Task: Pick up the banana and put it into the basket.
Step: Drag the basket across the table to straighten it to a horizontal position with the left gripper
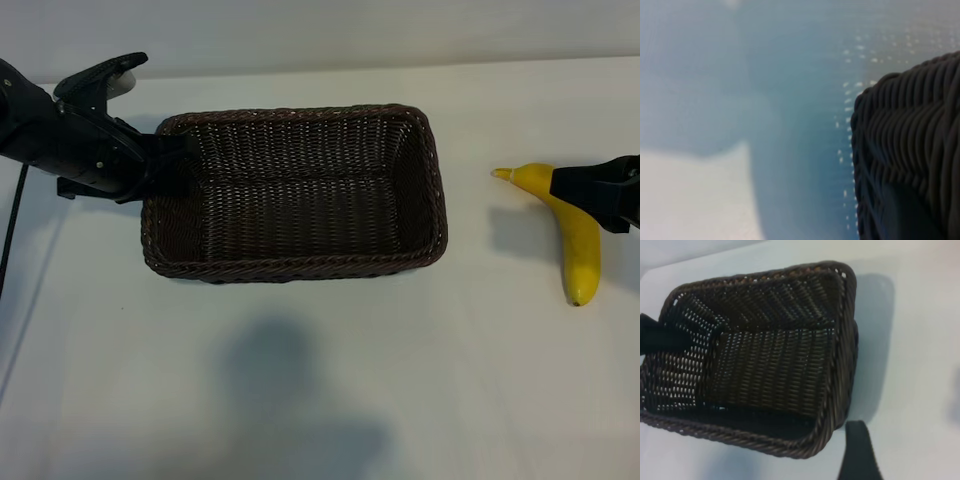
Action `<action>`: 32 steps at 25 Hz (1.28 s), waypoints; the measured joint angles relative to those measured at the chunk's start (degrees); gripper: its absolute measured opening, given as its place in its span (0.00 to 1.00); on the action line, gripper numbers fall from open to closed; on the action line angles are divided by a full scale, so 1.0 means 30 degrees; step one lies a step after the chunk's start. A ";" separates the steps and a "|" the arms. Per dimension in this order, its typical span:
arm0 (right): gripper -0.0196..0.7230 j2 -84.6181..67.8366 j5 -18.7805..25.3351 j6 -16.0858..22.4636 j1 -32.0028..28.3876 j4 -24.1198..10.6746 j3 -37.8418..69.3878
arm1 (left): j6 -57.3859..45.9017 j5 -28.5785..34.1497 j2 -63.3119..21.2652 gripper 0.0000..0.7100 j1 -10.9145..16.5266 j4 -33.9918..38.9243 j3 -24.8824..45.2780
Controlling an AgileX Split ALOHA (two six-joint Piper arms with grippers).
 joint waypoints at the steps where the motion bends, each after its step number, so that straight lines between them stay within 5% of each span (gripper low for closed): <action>1: 0.70 0.0000 0.0000 0.0000 0.0000 0.0000 0.0000 | 0.0000 -0.0043 0.0139 0.22 0.0000 -0.0043 0.0000; 17: 0.70 0.0000 0.0000 0.0000 0.0000 0.0000 0.0000 | 0.0155 -0.0140 0.0783 0.23 -0.0115 -0.0320 0.0000; 27: 0.70 0.0000 0.0000 0.0000 0.0000 0.0000 0.0000 | 0.0383 0.0410 -0.0297 0.73 -0.0115 0.0093 -0.0031; 32: 0.70 0.0000 0.0000 -0.0195 0.0000 0.0000 0.0000 | -0.0503 0.1120 -0.0326 0.81 -0.0115 0.1345 -0.0031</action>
